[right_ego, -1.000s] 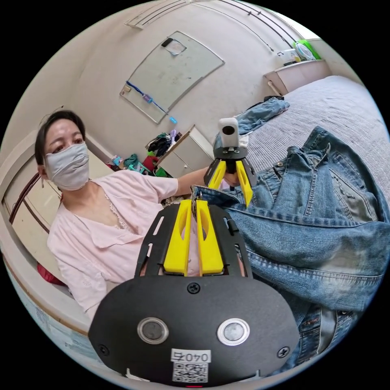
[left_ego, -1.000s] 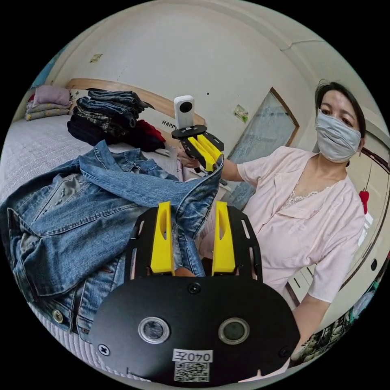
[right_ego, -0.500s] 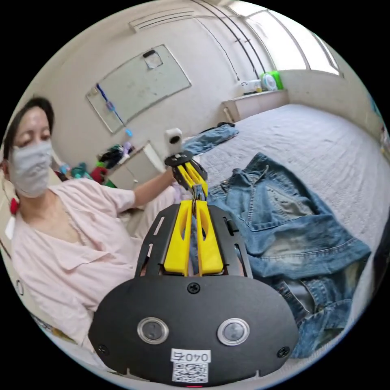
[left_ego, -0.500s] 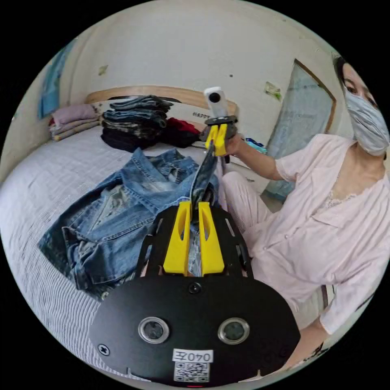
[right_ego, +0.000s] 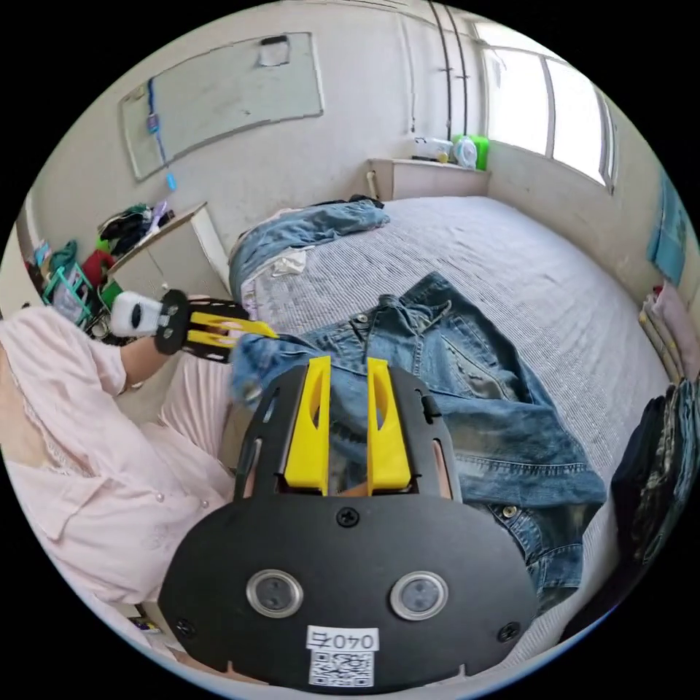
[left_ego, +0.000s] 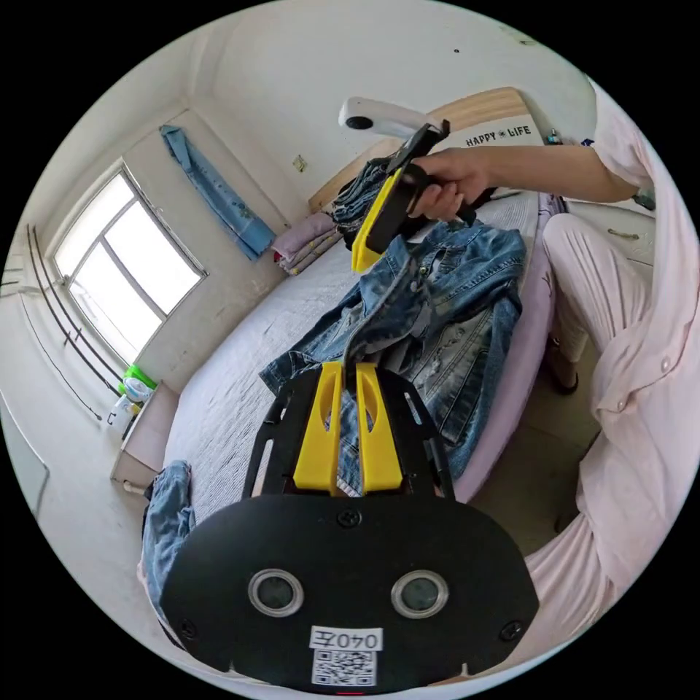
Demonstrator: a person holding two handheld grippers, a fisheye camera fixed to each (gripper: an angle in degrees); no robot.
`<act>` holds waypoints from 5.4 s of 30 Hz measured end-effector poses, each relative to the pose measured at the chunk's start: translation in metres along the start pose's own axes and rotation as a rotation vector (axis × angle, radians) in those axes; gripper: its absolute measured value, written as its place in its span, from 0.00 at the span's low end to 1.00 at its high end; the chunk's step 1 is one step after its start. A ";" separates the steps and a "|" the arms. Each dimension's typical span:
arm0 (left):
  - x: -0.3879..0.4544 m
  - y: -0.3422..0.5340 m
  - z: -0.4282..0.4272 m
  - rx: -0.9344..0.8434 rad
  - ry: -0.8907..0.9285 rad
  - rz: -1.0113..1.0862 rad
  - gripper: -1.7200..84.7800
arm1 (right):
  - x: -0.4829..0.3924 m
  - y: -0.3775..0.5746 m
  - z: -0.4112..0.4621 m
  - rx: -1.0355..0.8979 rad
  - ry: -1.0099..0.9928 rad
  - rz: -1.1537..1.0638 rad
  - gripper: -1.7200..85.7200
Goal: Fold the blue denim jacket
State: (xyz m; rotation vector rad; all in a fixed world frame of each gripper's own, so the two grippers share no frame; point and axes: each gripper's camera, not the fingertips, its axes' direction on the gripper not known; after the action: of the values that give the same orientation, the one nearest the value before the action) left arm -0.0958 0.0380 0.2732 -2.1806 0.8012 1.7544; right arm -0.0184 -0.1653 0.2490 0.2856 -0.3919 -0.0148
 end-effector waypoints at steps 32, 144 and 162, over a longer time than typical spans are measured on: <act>0.018 -0.016 -0.048 0.033 0.009 -0.216 0.01 | -0.033 -0.003 0.048 -0.227 0.040 -0.618 0.01; 0.037 -0.219 0.163 -0.537 0.129 -0.042 0.09 | 0.399 -0.015 -0.323 0.119 -0.358 1.059 0.03; 0.069 -0.244 0.112 -0.540 0.345 0.073 0.04 | 0.407 0.083 -0.243 -0.054 -0.360 0.953 0.10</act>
State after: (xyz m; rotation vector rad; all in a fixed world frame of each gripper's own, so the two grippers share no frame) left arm -0.0463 0.2765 0.1403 -2.8964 0.5122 1.8130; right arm 0.4465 -0.0478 0.2091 0.0178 -0.8535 0.8666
